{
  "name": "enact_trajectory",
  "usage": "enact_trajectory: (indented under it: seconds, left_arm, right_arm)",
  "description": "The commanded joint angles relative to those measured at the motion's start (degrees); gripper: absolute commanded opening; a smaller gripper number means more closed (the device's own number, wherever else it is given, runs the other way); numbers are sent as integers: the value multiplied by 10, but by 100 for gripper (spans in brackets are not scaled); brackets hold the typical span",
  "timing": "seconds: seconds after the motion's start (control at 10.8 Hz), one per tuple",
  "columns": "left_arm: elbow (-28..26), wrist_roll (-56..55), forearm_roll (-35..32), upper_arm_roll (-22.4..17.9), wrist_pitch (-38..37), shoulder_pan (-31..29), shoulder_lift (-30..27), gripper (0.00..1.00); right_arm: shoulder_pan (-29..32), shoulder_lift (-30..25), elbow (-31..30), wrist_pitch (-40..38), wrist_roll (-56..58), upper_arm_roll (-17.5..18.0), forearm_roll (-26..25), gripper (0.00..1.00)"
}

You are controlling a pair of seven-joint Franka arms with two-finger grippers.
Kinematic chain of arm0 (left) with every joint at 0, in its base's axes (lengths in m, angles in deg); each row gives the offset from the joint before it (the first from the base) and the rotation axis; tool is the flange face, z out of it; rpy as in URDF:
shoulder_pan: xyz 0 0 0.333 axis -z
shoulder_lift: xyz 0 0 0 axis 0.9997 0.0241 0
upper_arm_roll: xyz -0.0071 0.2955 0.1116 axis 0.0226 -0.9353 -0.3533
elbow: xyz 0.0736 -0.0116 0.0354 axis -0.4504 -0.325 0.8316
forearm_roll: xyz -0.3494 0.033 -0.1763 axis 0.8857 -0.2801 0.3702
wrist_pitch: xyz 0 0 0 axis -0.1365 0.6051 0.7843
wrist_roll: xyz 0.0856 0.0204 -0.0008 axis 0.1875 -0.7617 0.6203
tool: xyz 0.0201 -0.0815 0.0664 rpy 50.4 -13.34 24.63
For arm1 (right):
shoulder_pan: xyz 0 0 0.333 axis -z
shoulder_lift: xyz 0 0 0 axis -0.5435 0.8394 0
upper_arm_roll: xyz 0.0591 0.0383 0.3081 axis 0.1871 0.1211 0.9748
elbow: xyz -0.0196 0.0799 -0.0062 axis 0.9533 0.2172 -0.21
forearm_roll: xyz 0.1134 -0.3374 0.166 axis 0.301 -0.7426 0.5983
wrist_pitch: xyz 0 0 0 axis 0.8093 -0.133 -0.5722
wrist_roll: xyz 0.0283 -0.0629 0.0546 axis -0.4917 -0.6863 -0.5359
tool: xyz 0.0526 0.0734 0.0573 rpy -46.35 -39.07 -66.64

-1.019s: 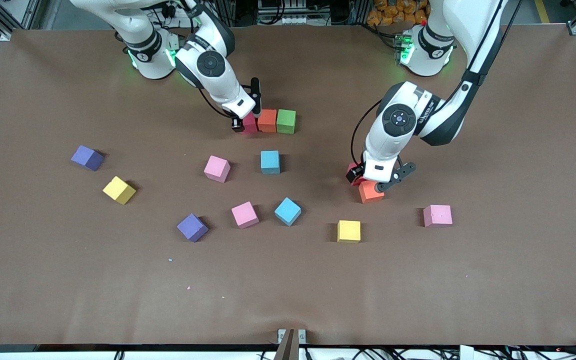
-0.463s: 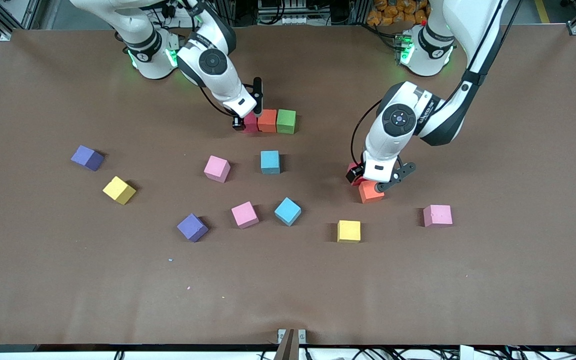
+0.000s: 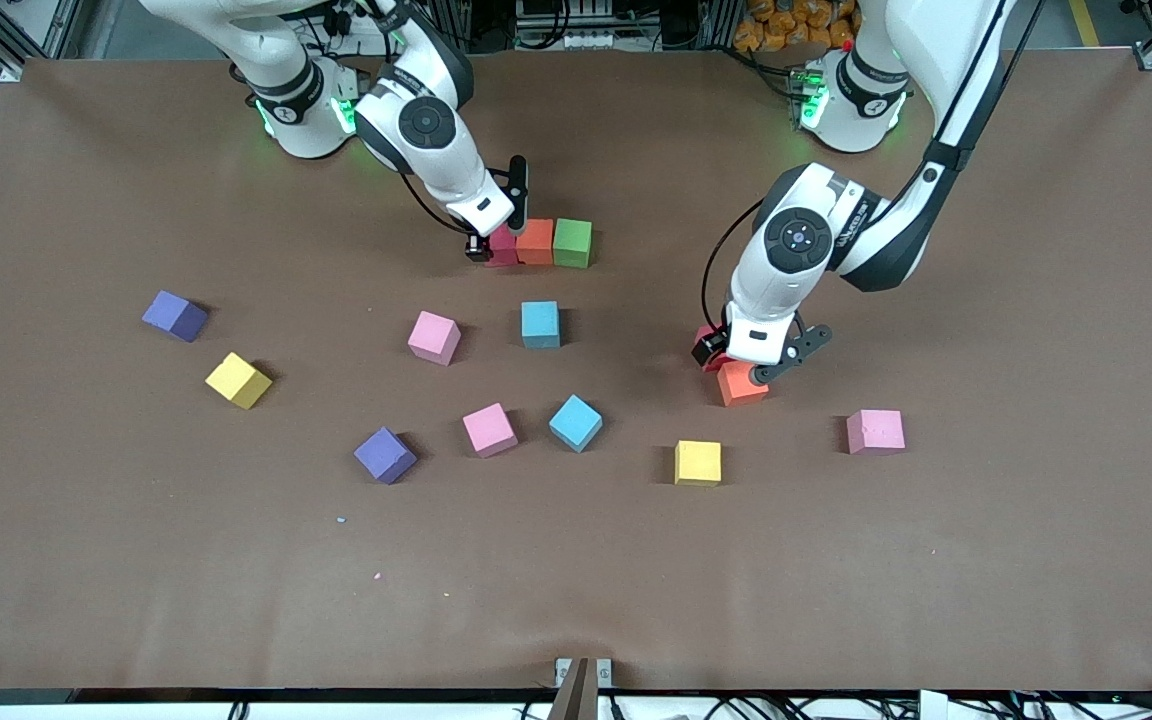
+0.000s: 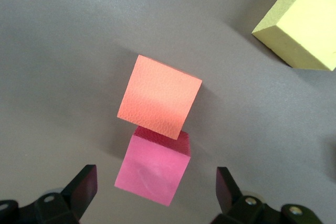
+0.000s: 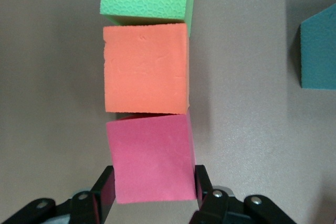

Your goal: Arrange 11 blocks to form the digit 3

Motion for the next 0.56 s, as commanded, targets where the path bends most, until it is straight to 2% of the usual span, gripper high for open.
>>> enact_trajectory:
  seconds: [0.0, 0.28, 0.46]
  left_arm:
    - [2, -4, -18, 3, -5, -2, 0, 100]
    - [2, -4, -18, 3, -5, -2, 0, 100]
    - [2, -4, -19, 3, -5, -2, 0, 100]
  right_arm:
    - [-5, 9, 7, 3, -16, 1, -4, 68]
    - [-5, 8, 7, 2, -14, 1, -5, 100]
    - [-4, 7, 8, 0, -13, 1, -5, 100]
